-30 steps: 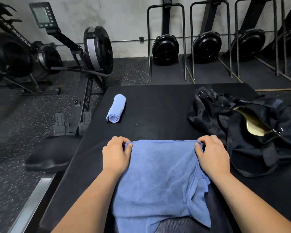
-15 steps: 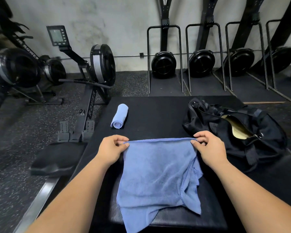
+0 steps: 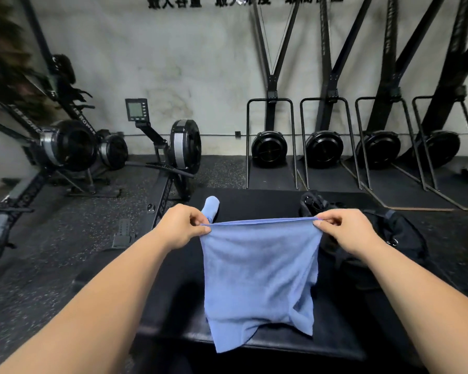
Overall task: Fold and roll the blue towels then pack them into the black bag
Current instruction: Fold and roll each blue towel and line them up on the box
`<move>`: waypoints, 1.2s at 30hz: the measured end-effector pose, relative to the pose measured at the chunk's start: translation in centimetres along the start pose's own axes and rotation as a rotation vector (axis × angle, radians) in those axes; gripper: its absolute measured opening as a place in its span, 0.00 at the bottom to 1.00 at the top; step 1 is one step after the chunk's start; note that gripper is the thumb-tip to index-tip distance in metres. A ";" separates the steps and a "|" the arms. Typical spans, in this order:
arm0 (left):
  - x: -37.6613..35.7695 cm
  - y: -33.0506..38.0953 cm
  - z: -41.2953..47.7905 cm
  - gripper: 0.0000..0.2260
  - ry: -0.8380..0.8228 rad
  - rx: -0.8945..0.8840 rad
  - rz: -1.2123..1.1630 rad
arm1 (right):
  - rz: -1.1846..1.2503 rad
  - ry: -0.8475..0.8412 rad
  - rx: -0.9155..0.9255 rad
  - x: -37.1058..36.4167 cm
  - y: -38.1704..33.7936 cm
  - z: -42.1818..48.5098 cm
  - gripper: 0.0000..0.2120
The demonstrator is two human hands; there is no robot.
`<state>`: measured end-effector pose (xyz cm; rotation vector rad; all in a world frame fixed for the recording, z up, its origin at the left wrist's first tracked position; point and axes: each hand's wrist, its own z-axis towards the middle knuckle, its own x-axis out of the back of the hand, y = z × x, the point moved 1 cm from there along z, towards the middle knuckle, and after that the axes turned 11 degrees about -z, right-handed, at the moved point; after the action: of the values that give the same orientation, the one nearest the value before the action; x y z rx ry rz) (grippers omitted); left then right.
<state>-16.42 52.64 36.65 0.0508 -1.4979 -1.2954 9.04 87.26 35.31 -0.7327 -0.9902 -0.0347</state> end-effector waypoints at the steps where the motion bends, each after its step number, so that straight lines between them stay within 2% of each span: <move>1: 0.7 0.7 -0.3 0.06 0.021 -0.012 0.008 | -0.025 0.009 0.020 0.9 -0.7 -0.2 0.04; 5: 3.4 3.5 -1.3 0.05 0.066 -0.092 -0.017 | -0.086 0.060 0.093 4.5 -3.1 -0.3 0.07; 8: 5.3 5.6 -1.9 0.01 0.033 -0.155 -0.007 | -0.019 0.100 0.110 7.3 -4.8 -0.5 0.03; 10: 6.2 6.8 -2.4 0.03 -0.016 -0.168 0.019 | 0.018 0.112 0.105 8.9 -5.7 -0.9 0.02; 14: 7.7 8.4 -3.2 0.04 -0.036 -0.186 0.089 | 0.095 0.122 0.103 10.8 -6.9 -1.5 0.05; 19: 8.8 10.2 -4.3 0.06 0.059 -0.219 0.098 | 0.177 0.075 0.086 11.5 -7.7 -2.2 0.09; 23: 9.9 11.4 -4.6 0.08 0.253 -0.297 0.038 | 0.327 0.205 0.081 12.3 -8.2 -1.7 0.09; 26: 9.9 11.9 -4.6 0.04 0.206 -0.321 0.149 | 0.166 0.141 0.088 12.0 -8.4 -1.4 0.05; 33: 9.5 10.7 -4.1 0.02 0.341 -0.314 0.220 | 0.213 0.238 0.066 11.6 -8.7 -1.4 0.04; 36: 9.2 10.4 -4.2 0.01 0.351 -0.292 0.247 | 0.090 0.212 0.058 11.5 -8.7 -1.5 0.05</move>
<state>-11.17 48.23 49.40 -0.0906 -0.9756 -1.2186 13.67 83.14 48.36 -0.7048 -0.7521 -0.0051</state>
